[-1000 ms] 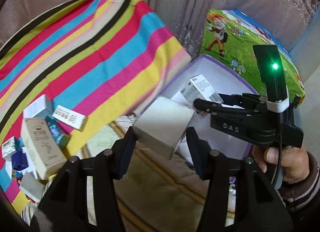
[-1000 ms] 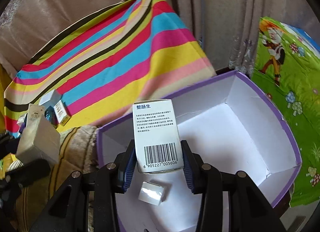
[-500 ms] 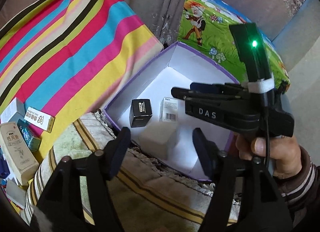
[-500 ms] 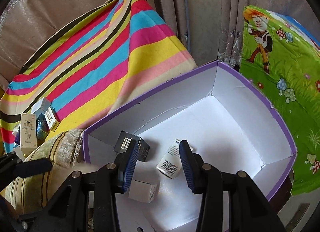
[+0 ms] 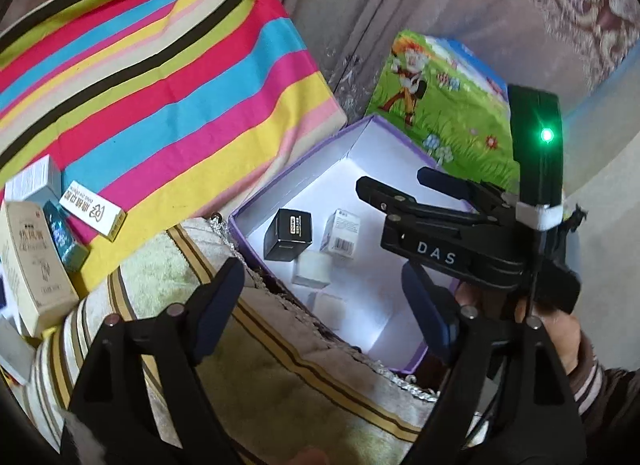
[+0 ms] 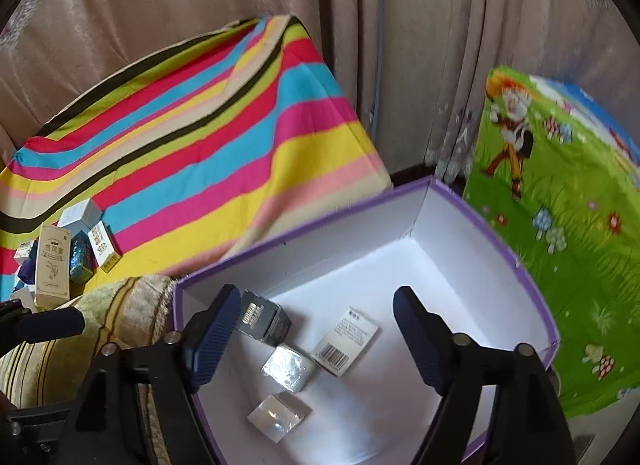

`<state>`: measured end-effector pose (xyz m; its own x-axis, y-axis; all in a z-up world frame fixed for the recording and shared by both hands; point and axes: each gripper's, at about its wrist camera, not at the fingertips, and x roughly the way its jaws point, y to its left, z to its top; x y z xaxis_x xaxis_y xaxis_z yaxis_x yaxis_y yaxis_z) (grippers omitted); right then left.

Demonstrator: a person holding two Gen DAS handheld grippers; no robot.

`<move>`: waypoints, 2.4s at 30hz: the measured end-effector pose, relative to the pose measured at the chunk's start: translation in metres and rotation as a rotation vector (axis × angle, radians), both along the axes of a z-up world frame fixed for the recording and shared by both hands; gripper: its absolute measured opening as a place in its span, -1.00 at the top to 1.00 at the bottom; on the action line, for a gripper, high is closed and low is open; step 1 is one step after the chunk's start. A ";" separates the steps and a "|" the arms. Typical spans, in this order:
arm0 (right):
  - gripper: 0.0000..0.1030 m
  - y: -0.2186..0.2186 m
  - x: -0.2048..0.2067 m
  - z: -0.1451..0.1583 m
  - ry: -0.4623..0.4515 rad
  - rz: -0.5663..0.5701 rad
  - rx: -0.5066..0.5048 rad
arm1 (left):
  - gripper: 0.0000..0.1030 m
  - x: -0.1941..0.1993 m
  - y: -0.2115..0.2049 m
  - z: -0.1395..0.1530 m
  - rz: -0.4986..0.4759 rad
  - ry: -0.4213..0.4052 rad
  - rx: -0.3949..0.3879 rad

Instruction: Organize rigid objects

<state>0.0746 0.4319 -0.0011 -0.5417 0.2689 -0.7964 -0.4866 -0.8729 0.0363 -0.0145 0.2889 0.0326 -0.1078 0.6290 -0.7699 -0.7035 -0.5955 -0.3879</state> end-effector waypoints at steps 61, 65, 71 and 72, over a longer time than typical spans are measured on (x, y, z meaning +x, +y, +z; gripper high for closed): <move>-0.61 -0.189 -0.135 -0.015 -0.070 0.550 -0.454 | -0.69 -0.039 -0.266 -0.011 0.728 -0.006 -0.018; -0.61 -0.190 -0.148 -0.027 -0.090 0.536 -0.537 | -0.69 -0.044 -0.280 -0.015 0.770 -0.016 -0.020; -0.61 -0.187 -0.164 -0.039 -0.120 0.517 -0.638 | -0.69 -0.049 -0.290 -0.018 0.797 -0.019 -0.020; -0.61 -0.187 -0.165 -0.040 -0.125 0.514 -0.646 | -0.69 -0.050 -0.291 -0.018 0.800 -0.014 -0.026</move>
